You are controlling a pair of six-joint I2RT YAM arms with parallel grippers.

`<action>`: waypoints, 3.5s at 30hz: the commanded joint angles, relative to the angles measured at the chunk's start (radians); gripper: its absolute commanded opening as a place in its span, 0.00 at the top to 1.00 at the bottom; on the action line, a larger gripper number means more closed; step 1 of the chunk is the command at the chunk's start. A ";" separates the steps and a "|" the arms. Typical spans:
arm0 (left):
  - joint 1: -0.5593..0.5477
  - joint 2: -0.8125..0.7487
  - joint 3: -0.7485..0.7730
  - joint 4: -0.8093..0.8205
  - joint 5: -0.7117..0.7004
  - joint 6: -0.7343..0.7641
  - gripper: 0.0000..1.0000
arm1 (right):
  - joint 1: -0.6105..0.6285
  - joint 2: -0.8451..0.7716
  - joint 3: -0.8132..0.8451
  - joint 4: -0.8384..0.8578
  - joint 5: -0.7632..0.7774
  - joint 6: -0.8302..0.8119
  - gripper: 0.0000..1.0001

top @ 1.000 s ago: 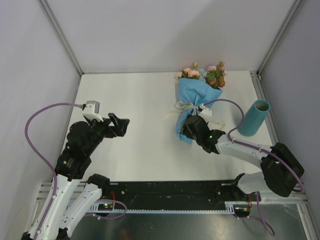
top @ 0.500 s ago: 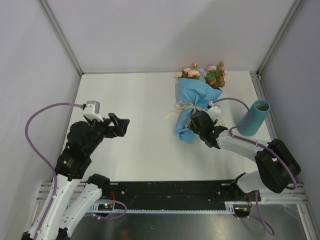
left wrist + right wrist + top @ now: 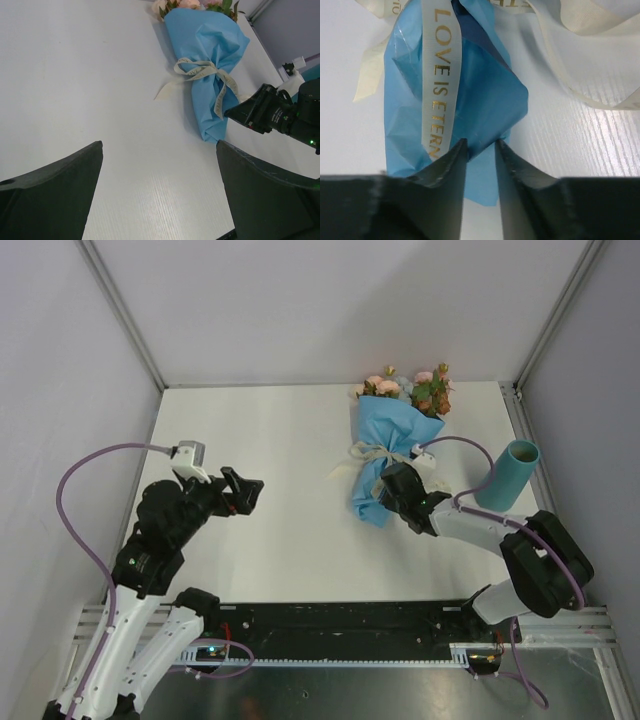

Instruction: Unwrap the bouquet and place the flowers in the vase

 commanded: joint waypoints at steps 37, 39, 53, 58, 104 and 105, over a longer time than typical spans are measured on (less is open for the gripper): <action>-0.003 0.146 0.005 -0.008 0.144 -0.125 0.01 | -0.207 -0.232 -0.166 0.315 -0.364 -0.102 0.47; -0.003 0.168 -0.005 0.001 0.177 -0.187 0.01 | -0.204 -0.210 -0.156 0.319 -0.348 -0.099 0.47; -0.089 0.393 -0.014 0.197 0.107 -0.206 0.14 | -0.175 -0.094 -0.107 0.302 -0.260 -0.106 0.84; -0.223 0.585 0.078 0.311 0.009 -0.037 0.19 | -0.163 -0.153 -0.108 0.271 -0.269 -0.143 0.99; -0.431 1.357 0.294 0.622 0.310 0.257 0.36 | -0.226 -0.487 -0.248 0.197 -0.478 -0.212 1.00; -0.432 1.358 0.293 0.622 0.307 0.256 0.37 | -0.227 -0.490 -0.250 0.197 -0.480 -0.212 1.00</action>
